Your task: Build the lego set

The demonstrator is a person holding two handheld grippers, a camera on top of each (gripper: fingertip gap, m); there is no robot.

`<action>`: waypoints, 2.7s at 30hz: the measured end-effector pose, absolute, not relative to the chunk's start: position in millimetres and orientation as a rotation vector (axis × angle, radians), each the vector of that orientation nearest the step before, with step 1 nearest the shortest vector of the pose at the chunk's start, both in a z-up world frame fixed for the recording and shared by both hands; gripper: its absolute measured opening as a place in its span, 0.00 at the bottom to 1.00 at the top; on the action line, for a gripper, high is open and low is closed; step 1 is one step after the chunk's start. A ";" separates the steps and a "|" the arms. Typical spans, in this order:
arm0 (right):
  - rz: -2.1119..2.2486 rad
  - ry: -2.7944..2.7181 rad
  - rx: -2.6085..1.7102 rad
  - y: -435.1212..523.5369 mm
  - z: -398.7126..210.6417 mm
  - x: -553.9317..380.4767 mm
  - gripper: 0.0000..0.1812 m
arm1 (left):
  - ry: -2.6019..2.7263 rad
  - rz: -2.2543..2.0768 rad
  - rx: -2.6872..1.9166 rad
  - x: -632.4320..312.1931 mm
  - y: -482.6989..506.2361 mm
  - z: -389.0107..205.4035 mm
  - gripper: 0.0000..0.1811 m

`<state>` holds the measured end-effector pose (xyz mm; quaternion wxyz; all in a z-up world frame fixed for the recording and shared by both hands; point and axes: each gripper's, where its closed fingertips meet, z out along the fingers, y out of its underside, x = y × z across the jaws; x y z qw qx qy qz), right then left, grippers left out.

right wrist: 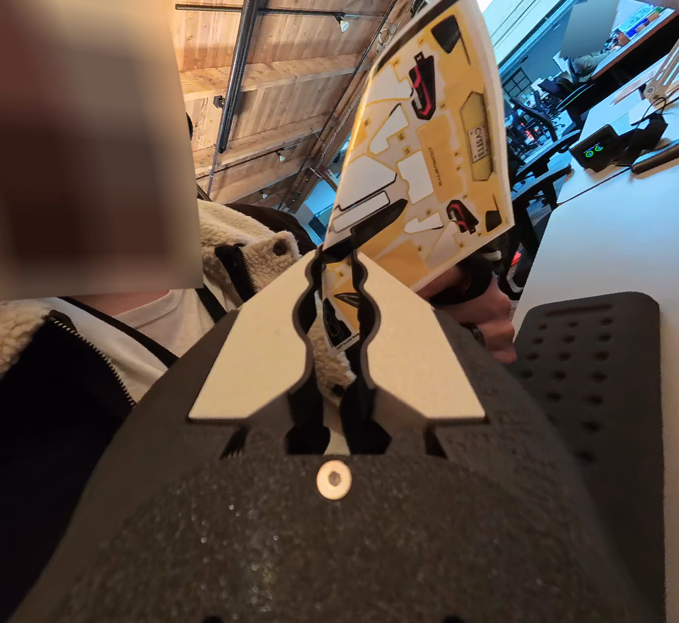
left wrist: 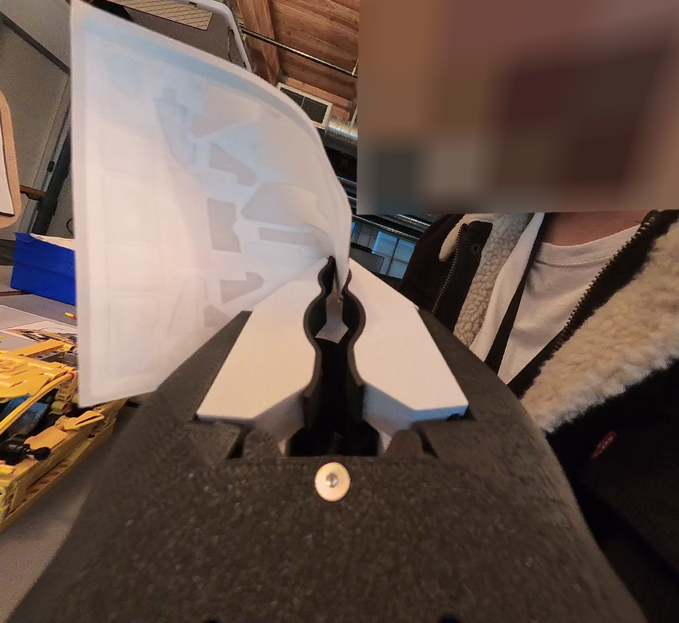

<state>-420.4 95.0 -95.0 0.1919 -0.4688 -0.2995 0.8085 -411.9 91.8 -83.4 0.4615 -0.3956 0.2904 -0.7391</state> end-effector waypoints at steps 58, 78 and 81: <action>2.117 -0.458 -1.381 163.0 -104.1 -393.0 0.21 | 0.607 -1.842 -0.964 -430.0 107.0 -83.3 0.00; 1.143 -1.037 -1.502 119.5 -79.3 -402.9 0.23 | 0.536 -1.708 -1.082 -426.8 129.7 -95.3 0.00; 1.234 -1.069 -1.543 115.5 -100.6 -420.7 0.23 | 0.592 -1.733 -1.050 -422.3 117.6 -91.7 0.00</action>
